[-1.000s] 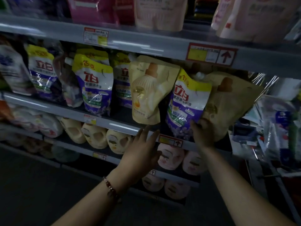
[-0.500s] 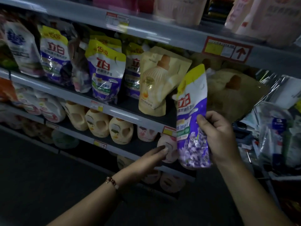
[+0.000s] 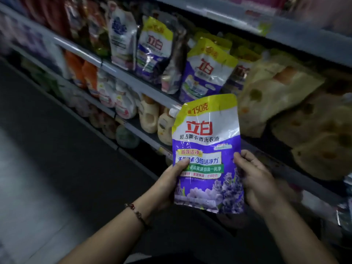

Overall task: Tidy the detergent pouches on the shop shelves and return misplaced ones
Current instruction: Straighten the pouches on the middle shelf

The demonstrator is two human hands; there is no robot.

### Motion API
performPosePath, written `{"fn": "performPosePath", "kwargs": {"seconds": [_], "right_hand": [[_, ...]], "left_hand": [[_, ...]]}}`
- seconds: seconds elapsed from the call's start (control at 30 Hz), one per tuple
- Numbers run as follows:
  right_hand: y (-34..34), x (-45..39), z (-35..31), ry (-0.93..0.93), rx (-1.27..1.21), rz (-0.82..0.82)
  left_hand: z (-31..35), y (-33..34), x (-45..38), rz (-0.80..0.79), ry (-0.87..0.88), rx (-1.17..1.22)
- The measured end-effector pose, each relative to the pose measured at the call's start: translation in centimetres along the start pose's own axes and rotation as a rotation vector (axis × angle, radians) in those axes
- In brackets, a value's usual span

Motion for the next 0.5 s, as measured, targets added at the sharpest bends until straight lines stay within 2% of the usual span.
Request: {"fn": "performPosePath", "kwargs": {"seconds": [0.13, 0.3, 0.37, 0.5], "right_hand": [[3.9, -1.4, 4.3, 0.130, -0.019, -0.062], [8.5, -2.3, 10.2, 0.266, 0.053, -0.047], [9.9, -2.5, 11.6, 0.277, 0.030, -0.047], [12.4, -2.5, 13.2, 0.358, -0.075, -0.072]], "left_hand": [[3.6, -5.0, 2.5, 0.130, 0.185, -0.096], [8.0, -8.1, 6.1, 0.267, 0.377, -0.435], [9.4, -7.8, 7.4, 0.303, 0.407, -0.659], [12.0, -5.7, 10.1, 0.373, 0.447, -1.262]]}}
Point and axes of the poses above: each hand's wrist, its own x-axis away from the middle knuckle, its own y-axis out of the palm, z = x × y, the point moved 5 cm from there along -x, towards the middle knuckle
